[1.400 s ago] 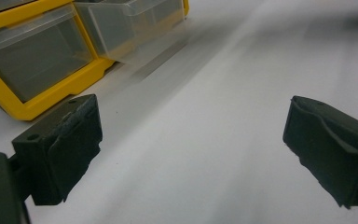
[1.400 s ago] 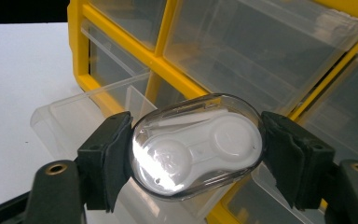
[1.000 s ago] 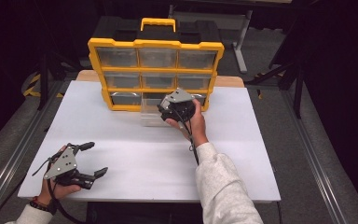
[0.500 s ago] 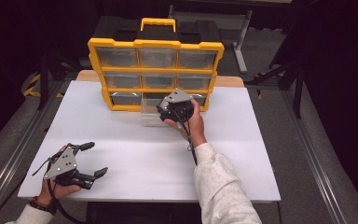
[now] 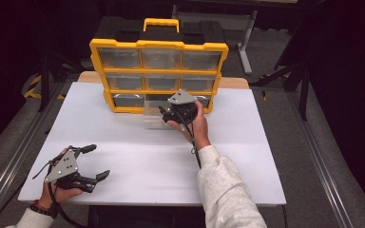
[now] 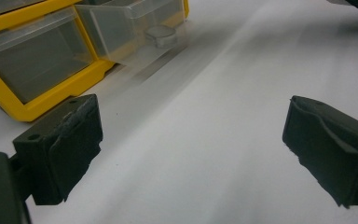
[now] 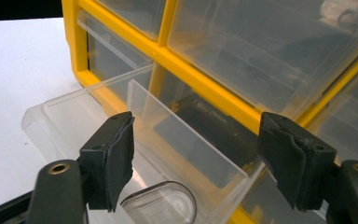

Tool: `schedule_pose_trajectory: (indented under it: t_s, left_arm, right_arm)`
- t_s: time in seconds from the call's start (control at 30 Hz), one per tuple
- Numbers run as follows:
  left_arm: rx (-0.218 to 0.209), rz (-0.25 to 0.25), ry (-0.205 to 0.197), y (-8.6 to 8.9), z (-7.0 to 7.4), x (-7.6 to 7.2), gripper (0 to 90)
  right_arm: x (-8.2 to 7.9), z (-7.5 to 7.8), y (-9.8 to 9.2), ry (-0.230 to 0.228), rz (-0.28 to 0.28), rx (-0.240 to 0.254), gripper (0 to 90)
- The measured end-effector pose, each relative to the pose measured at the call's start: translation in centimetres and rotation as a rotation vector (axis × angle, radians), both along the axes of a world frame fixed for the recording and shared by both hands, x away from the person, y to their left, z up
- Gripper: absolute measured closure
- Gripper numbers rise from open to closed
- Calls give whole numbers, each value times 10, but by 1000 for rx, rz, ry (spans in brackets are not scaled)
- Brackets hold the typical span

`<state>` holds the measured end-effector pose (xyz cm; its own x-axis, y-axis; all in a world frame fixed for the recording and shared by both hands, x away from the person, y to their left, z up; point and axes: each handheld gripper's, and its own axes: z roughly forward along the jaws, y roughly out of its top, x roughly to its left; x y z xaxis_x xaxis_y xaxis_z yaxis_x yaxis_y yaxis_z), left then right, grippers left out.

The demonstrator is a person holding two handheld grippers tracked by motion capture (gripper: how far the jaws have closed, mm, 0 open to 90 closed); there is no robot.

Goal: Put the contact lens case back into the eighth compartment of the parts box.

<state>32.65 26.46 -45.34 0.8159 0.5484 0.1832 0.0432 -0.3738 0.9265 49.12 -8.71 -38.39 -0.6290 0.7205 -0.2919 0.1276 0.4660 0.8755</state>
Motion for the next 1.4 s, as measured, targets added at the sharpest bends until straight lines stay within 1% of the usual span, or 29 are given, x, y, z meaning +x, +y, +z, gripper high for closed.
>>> schedule_pose_trajectory:
  t_s: [0.13,0.2,0.27,0.4,0.47,0.5,0.57,0.6,0.67,0.8,0.9,0.93,1.03,1.23,1.4]
  left_arm:
    - [0,2,4,0,0,0,59]
    - [-2,1,3,0,0,0,58]
    - [-5,2,5,-1,0,0,58]
    - [-4,6,3,-1,0,0,59]
    - [-3,12,-6,-1,0,-1,65]
    - [-5,11,-7,-1,0,-1,67]
    - [7,10,-8,-1,0,0,67]
    - [7,10,-8,-1,0,-1,66]
    - [6,13,-10,-1,1,-1,63]
    - [5,15,-6,-1,0,0,62]
    - [6,12,0,-2,0,0,62]
    - [11,13,-4,-2,0,0,61]
    - [6,12,-1,-2,0,0,61]
    - [7,11,1,-2,0,0,61]
    - [8,11,1,-2,0,0,61]
  right_arm:
    - [-2,3,-2,-2,1,4,286]
    - [-5,6,-3,-4,4,15,284]
    - [-7,9,-5,-11,8,26,284]
    - [-13,15,-6,-23,17,33,282]
    - [-16,17,-7,-35,18,36,282]
    - [-20,19,-9,-51,9,50,283]
    - [-21,20,-10,-51,15,56,282]
    - [-22,21,-10,-50,19,58,282]
    - [-25,23,-12,-62,18,55,281]
    - [-30,26,-15,-65,22,67,279]
    - [-33,28,-17,-73,25,60,281]
    - [-34,28,-18,-68,28,62,281]
    - [-38,28,-22,-76,31,66,280]
    - [-44,30,-26,-94,21,67,277]
    - [-50,30,-30,-104,26,64,269]
